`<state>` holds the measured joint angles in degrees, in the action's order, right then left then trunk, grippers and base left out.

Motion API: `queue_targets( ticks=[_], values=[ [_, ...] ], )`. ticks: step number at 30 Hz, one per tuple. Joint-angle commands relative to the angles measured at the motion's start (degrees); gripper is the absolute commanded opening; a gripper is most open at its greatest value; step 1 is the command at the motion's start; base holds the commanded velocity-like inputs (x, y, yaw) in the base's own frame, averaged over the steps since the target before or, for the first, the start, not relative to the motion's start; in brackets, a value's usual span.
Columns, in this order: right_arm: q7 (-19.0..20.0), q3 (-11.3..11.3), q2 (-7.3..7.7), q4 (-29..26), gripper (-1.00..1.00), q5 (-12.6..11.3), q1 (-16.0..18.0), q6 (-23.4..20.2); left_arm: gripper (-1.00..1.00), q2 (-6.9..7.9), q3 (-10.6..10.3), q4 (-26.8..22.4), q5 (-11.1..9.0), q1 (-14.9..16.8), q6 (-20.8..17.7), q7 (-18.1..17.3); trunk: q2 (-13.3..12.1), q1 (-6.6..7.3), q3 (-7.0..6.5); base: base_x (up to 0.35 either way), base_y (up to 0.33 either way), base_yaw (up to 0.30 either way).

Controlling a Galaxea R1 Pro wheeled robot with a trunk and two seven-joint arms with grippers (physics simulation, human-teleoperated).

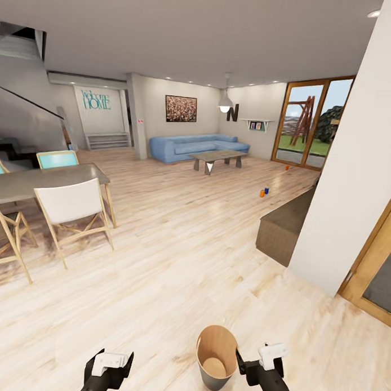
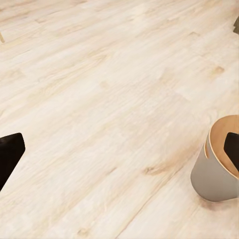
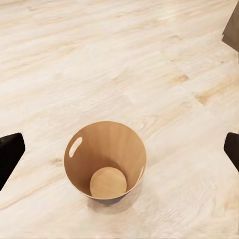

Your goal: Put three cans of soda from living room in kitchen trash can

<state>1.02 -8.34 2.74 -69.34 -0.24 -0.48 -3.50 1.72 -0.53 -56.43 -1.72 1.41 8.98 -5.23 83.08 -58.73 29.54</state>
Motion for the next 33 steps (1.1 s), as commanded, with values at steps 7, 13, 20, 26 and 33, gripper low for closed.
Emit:
queue_targets(
  ticks=[7, 13, 20, 26, 33],
  values=[
    [0.03, 0.14, -1.05, 1.41, 1.00, -0.08, 14.15, -32.34, 1.00, 0.00, -0.08, -0.02, -0.01, 0.00, -0.01, -0.04, 0.00, 0.00, 0.00, 0.000, 0.000, 0.000],
    [0.24, 3.03, -1.05, 11.17, 1.00, -1.09, 28.64, -47.30, 1.00, 0.00, -0.09, 0.00, 0.03, 0.00, -0.01, -0.07, 0.00, 0.00, 0.00, 0.000, 0.000, 0.000],
    [0.31, 5.99, -0.27, 33.67, 1.00, -2.95, 44.92, -52.21, 1.00, -0.01, -0.09, 0.05, 0.05, 0.00, -0.01, -0.11, 0.80, -0.44, 0.36, 0.000, 0.000, 0.000],
    [0.38, 7.79, 0.57, 45.14, 1.00, -3.31, 51.02, -52.68, 1.00, -0.01, -0.09, 0.31, 0.00, 0.00, -0.01, -0.12, 3.21, -1.76, 1.44, 0.000, 0.000, 0.000],
    [0.39, 8.96, 0.60, 47.13, 1.00, -3.36, 51.93, -51.75, 1.00, -0.03, -0.06, 2.33, -0.11, 0.00, -0.01, -0.13, 6.02, -3.29, 2.69, 0.000, 0.000, 0.000]
  ],
)
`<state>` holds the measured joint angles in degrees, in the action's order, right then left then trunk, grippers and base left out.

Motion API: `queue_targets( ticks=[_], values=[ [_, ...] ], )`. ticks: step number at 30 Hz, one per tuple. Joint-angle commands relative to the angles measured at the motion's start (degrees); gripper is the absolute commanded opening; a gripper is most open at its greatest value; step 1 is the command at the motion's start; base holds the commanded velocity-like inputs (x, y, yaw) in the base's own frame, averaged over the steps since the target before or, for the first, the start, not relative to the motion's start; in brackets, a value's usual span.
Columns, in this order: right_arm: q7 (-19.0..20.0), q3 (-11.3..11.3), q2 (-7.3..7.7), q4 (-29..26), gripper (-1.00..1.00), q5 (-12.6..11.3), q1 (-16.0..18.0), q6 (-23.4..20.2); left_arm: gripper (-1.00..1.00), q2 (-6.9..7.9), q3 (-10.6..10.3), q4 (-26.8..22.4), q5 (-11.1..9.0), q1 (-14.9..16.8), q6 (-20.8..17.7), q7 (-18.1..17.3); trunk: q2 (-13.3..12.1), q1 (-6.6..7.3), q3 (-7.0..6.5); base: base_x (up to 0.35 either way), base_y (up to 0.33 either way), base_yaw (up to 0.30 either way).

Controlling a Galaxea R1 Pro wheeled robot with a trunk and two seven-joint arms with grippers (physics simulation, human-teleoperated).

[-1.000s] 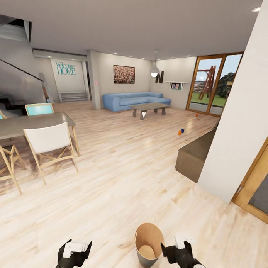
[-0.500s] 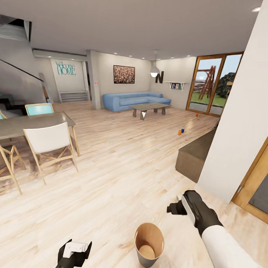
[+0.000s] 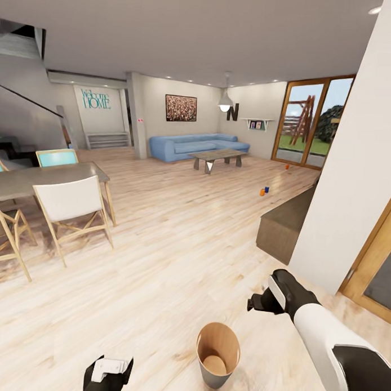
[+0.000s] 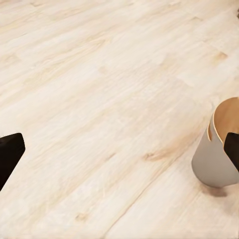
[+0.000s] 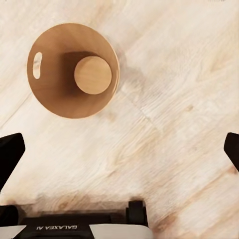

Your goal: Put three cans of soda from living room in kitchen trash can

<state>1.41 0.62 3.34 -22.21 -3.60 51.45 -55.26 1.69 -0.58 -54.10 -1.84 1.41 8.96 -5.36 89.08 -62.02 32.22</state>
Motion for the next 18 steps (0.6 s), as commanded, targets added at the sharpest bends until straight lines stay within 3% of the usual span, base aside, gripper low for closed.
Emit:
queue_targets(
  ticks=[1, 18],
  values=[
    [0.00, 0.00, 0.00, 0.03, 1.00, -0.01, 0.01, 0.07, 1.00, 0.01, -0.01, 0.12, 0.00, 0.00, 0.00, 0.00, 0.42, -0.23, 0.18, 0.000, 0.000, 0.000],
    [0.01, -0.14, -0.06, 0.16, 1.00, -0.01, -0.03, 2.45, 1.00, 0.06, -0.04, 1.01, -0.01, 0.00, -0.05, -0.07, 7.23, -3.96, 3.24, 0.000, 0.000, 0.000]
  ],
)
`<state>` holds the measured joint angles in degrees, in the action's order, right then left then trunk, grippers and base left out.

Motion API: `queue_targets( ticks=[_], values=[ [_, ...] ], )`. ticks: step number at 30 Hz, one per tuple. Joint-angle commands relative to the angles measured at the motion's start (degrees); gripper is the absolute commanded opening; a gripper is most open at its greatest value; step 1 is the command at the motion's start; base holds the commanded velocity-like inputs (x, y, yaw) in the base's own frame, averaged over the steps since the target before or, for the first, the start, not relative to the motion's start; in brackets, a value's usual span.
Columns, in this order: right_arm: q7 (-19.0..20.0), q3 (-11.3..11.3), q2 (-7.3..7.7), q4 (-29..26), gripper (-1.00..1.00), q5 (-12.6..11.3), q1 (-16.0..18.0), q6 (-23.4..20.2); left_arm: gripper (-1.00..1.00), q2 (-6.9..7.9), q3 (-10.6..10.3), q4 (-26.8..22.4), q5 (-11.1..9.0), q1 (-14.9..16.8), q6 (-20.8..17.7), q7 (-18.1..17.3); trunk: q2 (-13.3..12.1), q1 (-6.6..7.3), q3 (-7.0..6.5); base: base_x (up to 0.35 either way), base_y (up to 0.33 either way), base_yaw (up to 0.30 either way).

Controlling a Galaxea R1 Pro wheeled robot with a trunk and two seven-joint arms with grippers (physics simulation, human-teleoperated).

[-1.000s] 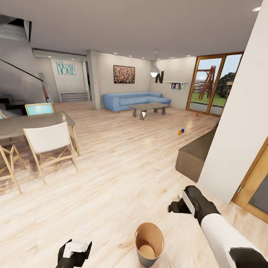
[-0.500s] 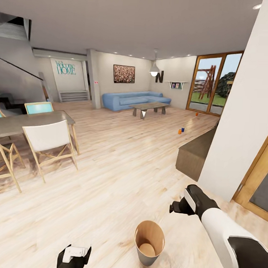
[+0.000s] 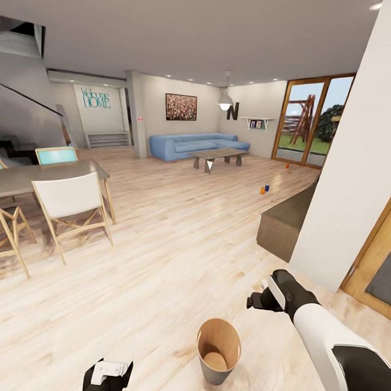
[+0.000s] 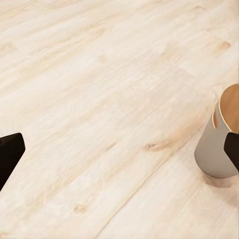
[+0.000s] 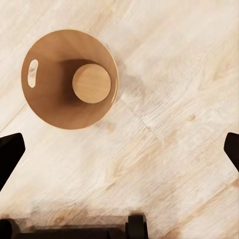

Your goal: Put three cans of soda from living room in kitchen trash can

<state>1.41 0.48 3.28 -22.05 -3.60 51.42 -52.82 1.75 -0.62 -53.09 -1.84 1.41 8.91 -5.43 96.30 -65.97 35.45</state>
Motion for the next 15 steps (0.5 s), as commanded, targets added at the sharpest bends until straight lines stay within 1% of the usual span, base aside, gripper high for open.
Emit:
queue_targets(
  ticks=[1, 15],
  values=[
    [0.00, -0.01, 0.01, 0.00, 1.00, -0.01, 0.00, 0.02, 1.00, 0.00, 0.00, 0.00, 0.00, 0.00, 0.01, 0.00, 0.42, -0.23, 0.18, 0.000, 0.000, 0.000],
    [0.00, -0.25, -0.31, 0.08, 1.00, 0.08, -0.11, 0.16, 1.00, 0.00, 0.10, 0.24, 0.00, 0.07, -0.14, -0.03, 6.03, -3.30, 2.70, 0.000, 0.000, 0.000]
  ],
)
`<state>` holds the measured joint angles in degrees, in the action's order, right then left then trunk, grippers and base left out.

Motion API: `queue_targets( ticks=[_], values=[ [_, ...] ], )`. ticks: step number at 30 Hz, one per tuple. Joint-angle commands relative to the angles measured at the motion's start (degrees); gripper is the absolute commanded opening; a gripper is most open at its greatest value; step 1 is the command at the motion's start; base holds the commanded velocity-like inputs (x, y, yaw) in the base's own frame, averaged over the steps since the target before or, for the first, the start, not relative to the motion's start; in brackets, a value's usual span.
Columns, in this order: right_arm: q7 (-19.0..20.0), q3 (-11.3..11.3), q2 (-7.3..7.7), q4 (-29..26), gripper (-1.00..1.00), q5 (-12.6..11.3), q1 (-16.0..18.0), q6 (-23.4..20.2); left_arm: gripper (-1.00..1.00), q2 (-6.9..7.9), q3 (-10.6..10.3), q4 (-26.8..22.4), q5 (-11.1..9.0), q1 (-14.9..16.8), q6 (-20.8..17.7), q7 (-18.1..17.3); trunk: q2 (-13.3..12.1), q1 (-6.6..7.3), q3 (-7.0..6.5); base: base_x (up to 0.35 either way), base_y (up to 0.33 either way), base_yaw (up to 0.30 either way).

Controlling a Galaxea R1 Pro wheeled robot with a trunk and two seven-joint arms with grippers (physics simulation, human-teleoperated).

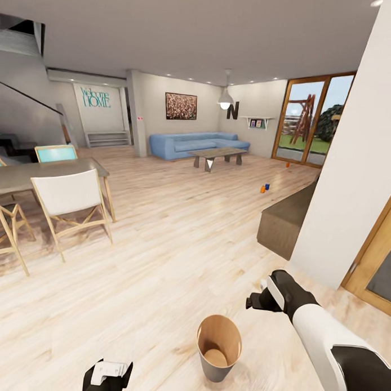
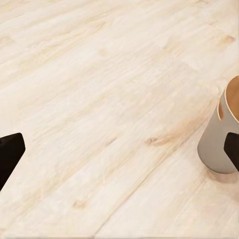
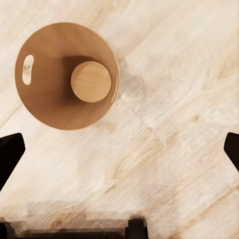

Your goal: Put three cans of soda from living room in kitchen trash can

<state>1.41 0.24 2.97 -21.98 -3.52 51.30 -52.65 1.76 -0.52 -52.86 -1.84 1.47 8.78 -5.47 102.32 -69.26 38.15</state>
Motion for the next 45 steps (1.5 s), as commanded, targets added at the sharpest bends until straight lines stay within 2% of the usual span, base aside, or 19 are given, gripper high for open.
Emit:
queue_targets(
  ticks=[1, 3, 5, 6, 11, 13, 19, 20, 21, 24, 25, 26, 27, 30, 35, 42, 45],
  values=[
    [0.00, 0.01, 0.00, 0.00, 1.00, 0.00, -0.01, 0.00, 1.00, 0.00, 0.07, 0.13, -0.04, 0.04, -0.14, -0.03, 0.42, -0.23, 0.18, 0.000, 0.000, 0.000],
    [0.00, 0.00, 0.02, 0.00, 1.00, 0.00, -0.04, 0.00, 1.00, 0.03, 0.13, -1.11, -0.08, 0.17, -1.18, -0.08, 1.22, -0.67, 0.54, 0.000, 0.000, 0.000],
    [0.00, -0.03, 0.00, -0.02, 1.00, 0.00, -0.05, 0.01, 1.00, 0.03, 0.15, -4.67, -0.03, 0.46, -5.23, -0.07, 2.02, -1.10, 0.90, 0.000, 0.000, 0.000],
    [0.00, -0.03, 0.00, -0.02, 1.00, 0.00, -0.05, 0.01, 1.00, 0.03, 0.15, -4.67, -0.03, 0.46, -5.23, -0.07, 2.42, -1.32, 1.08, 0.000, 0.000, 0.000],
    [0.00, -0.23, -0.13, -0.01, 1.00, 0.00, -0.12, 0.01, 1.00, 0.00, 0.24, -12.20, -0.16, 1.90, -16.40, -0.09, 4.43, -2.42, 1.98, 0.000, 0.000, 0.000],
    [0.00, -0.35, -0.20, 0.00, 1.00, 0.00, -0.16, 0.01, 1.00, -0.05, 0.36, -15.98, -0.42, 6.15, -24.15, -0.11, 5.23, -2.86, 2.34, 0.000, 0.000, 0.000],
    [0.00, -0.47, -0.27, -0.02, 1.00, 0.05, -0.18, 0.01, 1.00, -0.09, 0.54, -16.68, -0.51, 13.96, -34.22, -0.38, 7.64, -4.18, 3.42, 0.000, 0.000, 0.000],
    [0.00, -0.49, -0.27, -0.03, 1.00, 0.06, -0.17, 0.01, 1.00, -0.09, 0.55, -16.13, -0.58, 15.32, -35.60, -0.61, 8.04, -4.40, 3.60, 0.000, 0.000, 0.000],
    [0.00, -0.52, -0.25, -0.06, 1.00, 0.08, -0.18, -0.01, 1.00, -0.04, 0.61, -11.20, -0.86, 21.67, -40.86, -1.77, 8.44, -4.62, 3.77, 0.000, 0.000, 0.000],
    [-0.01, -0.48, -0.22, -0.07, 1.00, 0.08, -0.18, -0.05, 1.00, 0.02, 0.67, -4.34, -0.99, 26.86, -43.72, -1.95, 9.64, -5.28, 4.31, 0.000, 0.000, 0.000],
    [-0.01, -0.44, -0.19, -0.08, 1.00, 0.07, -0.18, -0.06, 1.00, 0.05, 0.71, 1.02, -1.06, 30.40, -44.84, -1.94, 10.04, -5.50, 4.49, 0.000, 0.000, 0.000],
    [-0.01, -0.43, -0.19, -0.08, 1.00, 0.05, -0.19, -0.06, 1.00, 0.04, 0.71, 3.70, -1.08, 32.04, -45.24, -1.93, 10.44, -5.72, 4.67, 0.000, 0.000, 0.000],
    [0.00, -0.42, -0.20, -0.08, 1.00, 0.06, -0.20, -0.07, 1.00, 0.02, 0.70, 10.59, -1.13, 35.76, -46.04, -1.88, 10.84, -5.94, 4.85, 0.000, 0.000, 0.000],
    [-0.05, -0.42, -0.23, -0.08, 1.00, 0.08, -0.22, -0.06, 1.00, 0.01, 0.70, 15.61, -1.17, 38.18, -46.56, -1.85, 12.05, -6.60, 5.39, 0.000, 0.000, 0.000],
    [-0.08, -0.41, -0.24, -0.08, 1.00, 0.09, -0.23, -0.06, 1.00, 0.00, 0.70, 18.16, -1.15, 39.35, -46.87, -1.87, 14.05, -7.69, 6.29, 0.000, 0.000, 0.000],
    [-0.08, -0.41, -0.24, -0.09, 1.00, 0.09, -0.24, -0.04, 1.00, 0.00, 0.70, 19.24, -1.11, 39.77, -47.36, -1.89, 16.86, -9.23, 7.54, 0.000, 0.000, 0.000],
    [-0.09, -0.41, -0.24, -0.09, 1.00, 0.11, -0.24, -0.01, 1.00, 0.02, 0.70, 19.48, -1.10, 39.91, -50.41, -1.89, 18.06, -9.89, 8.08, 0.000, 0.000, 0.000]
  ],
)
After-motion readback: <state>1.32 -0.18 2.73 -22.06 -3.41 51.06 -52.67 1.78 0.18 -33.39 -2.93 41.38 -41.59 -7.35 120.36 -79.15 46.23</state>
